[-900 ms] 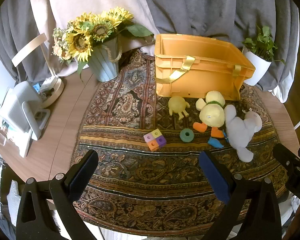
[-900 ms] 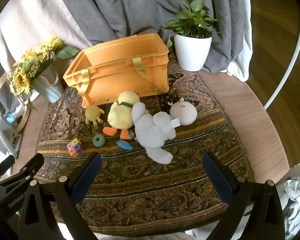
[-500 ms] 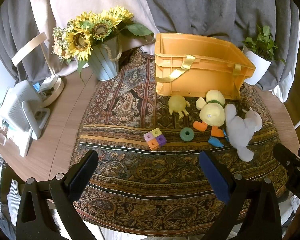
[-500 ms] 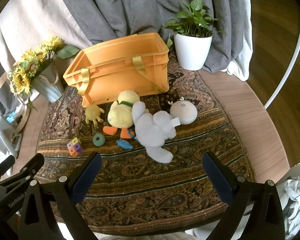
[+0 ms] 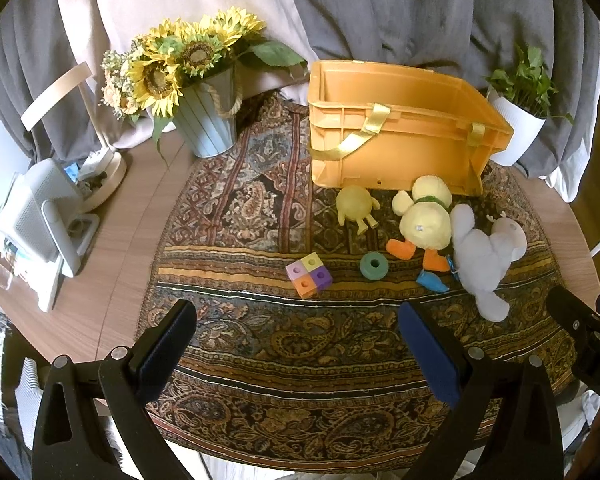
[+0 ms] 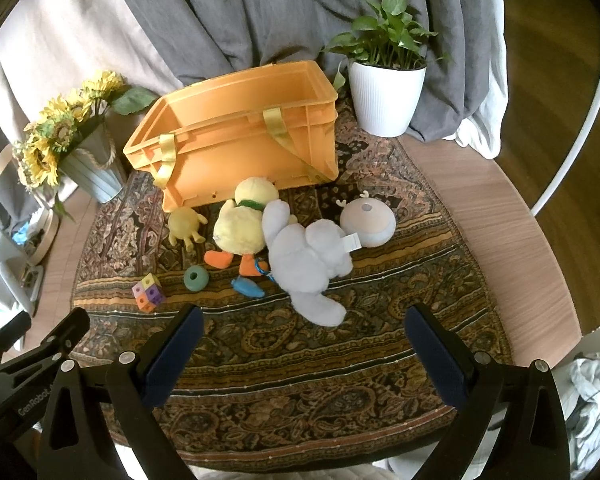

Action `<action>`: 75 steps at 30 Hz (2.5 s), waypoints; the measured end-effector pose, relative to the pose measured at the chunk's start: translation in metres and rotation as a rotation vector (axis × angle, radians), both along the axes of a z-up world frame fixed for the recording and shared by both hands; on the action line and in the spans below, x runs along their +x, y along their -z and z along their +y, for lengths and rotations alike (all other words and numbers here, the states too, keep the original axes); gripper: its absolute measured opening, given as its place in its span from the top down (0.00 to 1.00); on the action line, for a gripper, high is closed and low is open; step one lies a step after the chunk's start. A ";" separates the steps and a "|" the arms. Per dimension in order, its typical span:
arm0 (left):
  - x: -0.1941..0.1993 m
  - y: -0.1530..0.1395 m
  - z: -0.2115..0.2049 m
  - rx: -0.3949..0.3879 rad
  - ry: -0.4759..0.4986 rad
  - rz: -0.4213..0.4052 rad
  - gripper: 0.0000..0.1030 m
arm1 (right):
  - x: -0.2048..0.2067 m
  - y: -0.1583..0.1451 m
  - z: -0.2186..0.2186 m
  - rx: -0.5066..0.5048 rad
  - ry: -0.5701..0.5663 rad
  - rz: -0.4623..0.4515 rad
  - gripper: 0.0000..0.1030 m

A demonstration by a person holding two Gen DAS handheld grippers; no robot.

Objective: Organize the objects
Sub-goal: 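Move the right tool toward the white plush bunny, then close the right tool on the white plush bunny's body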

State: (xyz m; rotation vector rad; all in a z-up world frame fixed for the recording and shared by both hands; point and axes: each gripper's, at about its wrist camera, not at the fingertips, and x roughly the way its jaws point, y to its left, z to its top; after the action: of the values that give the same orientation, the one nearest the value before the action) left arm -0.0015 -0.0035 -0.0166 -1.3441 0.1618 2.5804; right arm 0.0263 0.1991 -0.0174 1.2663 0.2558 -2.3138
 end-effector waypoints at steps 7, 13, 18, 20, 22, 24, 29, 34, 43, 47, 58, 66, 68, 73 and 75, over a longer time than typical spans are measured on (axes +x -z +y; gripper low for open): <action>-0.006 0.004 0.005 -0.001 0.041 -0.024 0.00 | -0.010 0.006 -0.003 0.004 -0.029 -0.029 0.02; -0.012 0.015 0.009 -0.005 0.095 -0.052 0.00 | -0.020 0.017 -0.008 0.005 -0.069 -0.055 0.04; -0.021 0.028 0.010 -0.003 0.108 -0.086 0.00 | -0.027 0.030 -0.015 0.008 -0.085 -0.080 0.06; -0.023 0.031 0.010 -0.001 0.107 -0.096 0.00 | -0.029 0.034 -0.018 0.008 -0.090 -0.087 0.06; -0.026 0.035 0.011 0.003 0.106 -0.104 0.00 | -0.032 0.038 -0.019 0.005 -0.091 -0.091 0.07; -0.030 0.039 0.012 0.001 0.105 -0.113 0.00 | -0.035 0.041 -0.021 0.005 -0.089 -0.094 0.08; -0.037 0.046 0.016 0.002 0.103 -0.125 0.00 | -0.044 0.049 -0.026 0.000 -0.087 -0.090 0.08; -0.045 0.058 0.023 0.002 0.134 -0.146 0.00 | -0.054 0.059 -0.029 0.002 -0.083 -0.097 0.09; -0.061 0.080 0.027 0.004 0.133 -0.168 0.01 | -0.068 0.082 -0.040 0.016 -0.083 -0.120 0.09; -0.070 0.090 0.027 0.005 0.127 -0.174 0.04 | -0.071 0.093 -0.045 0.017 -0.086 -0.131 0.09; -0.088 0.114 0.036 0.046 0.149 -0.206 0.12 | -0.078 0.104 -0.053 0.009 -0.100 -0.087 0.09; -0.090 0.121 0.049 0.061 0.248 -0.180 0.23 | -0.088 0.110 -0.048 -0.002 -0.086 -0.059 0.09; -0.092 0.123 0.052 0.069 0.260 -0.185 0.28 | -0.090 0.113 -0.048 0.001 -0.082 -0.062 0.09; -0.097 0.129 0.056 0.103 0.293 -0.213 0.39 | -0.093 0.117 -0.049 0.000 -0.187 -0.054 0.09; -0.100 0.131 0.057 0.111 0.285 -0.216 0.41 | -0.093 0.118 -0.050 -0.001 -0.195 -0.047 0.09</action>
State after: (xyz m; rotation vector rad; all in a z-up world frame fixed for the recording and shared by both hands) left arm -0.1012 0.0534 -0.1477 -1.4320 0.1577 2.1652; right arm -0.0667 0.1488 -0.1350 1.2361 0.3452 -2.1169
